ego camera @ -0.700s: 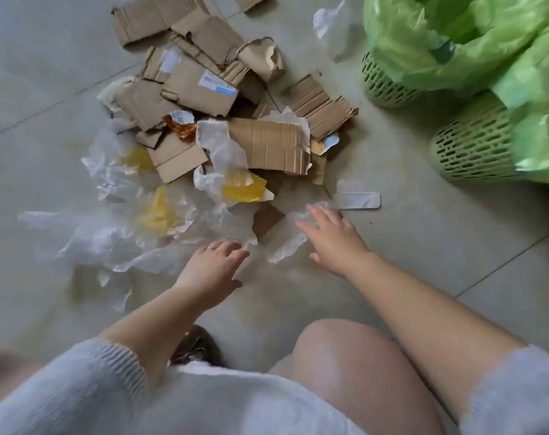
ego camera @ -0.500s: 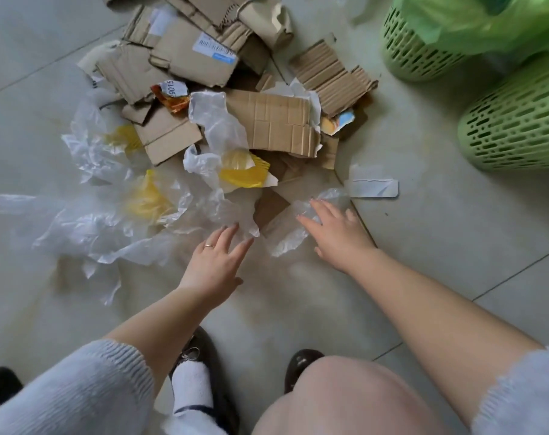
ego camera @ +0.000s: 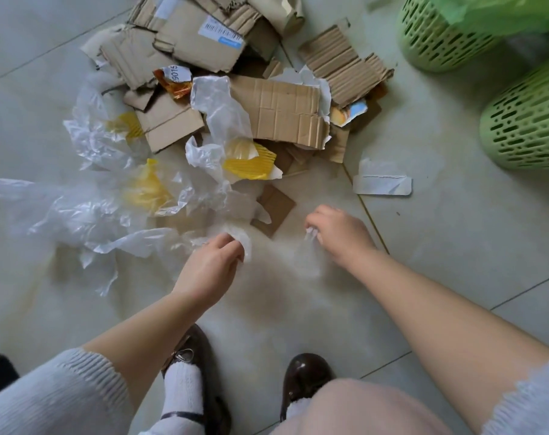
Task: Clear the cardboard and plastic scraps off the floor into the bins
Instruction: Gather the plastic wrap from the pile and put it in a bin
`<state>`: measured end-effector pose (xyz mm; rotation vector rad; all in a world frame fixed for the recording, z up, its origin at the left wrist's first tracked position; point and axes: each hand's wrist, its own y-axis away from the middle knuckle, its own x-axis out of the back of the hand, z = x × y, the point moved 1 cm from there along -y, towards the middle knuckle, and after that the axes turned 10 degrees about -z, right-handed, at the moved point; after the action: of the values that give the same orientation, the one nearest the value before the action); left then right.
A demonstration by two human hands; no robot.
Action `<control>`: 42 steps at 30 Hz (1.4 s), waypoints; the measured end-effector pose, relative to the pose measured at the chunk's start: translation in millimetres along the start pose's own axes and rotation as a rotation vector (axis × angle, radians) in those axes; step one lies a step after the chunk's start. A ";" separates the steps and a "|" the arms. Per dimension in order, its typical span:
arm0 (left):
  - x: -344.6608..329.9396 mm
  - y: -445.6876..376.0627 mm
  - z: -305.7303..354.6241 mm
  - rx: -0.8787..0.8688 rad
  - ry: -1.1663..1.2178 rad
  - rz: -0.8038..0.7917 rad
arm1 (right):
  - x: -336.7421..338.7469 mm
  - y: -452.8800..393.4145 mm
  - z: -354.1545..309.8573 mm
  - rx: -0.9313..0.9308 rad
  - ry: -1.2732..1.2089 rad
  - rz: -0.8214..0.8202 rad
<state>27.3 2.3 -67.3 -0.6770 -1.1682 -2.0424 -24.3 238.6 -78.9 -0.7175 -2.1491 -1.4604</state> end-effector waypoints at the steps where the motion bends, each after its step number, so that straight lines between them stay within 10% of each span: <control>1: 5.0 2.7 2.4 0.025 0.036 0.015 | 4.0 6.3 2.0 -0.036 -0.068 0.037; 10: 61.9 -4.2 17.8 0.283 0.149 0.164 | 54.9 25.5 53.0 -0.383 -0.175 0.194; 30: 89.1 -85.2 11.4 0.472 0.332 0.241 | 51.9 -22.6 41.9 0.020 -0.110 0.367; 36: 88.5 -96.0 -6.2 0.486 0.335 0.365 | 45.8 -35.3 65.8 -0.524 -0.142 0.207; 42: 100.4 -87.7 -12.8 0.465 0.307 0.486 | 49.5 -37.1 83.7 -0.502 -0.124 0.310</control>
<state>-105.0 -6.9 -47.9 -0.3531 -1.1085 -1.3470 -91.7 314.0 -103.3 -1.2814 -1.6558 -1.8284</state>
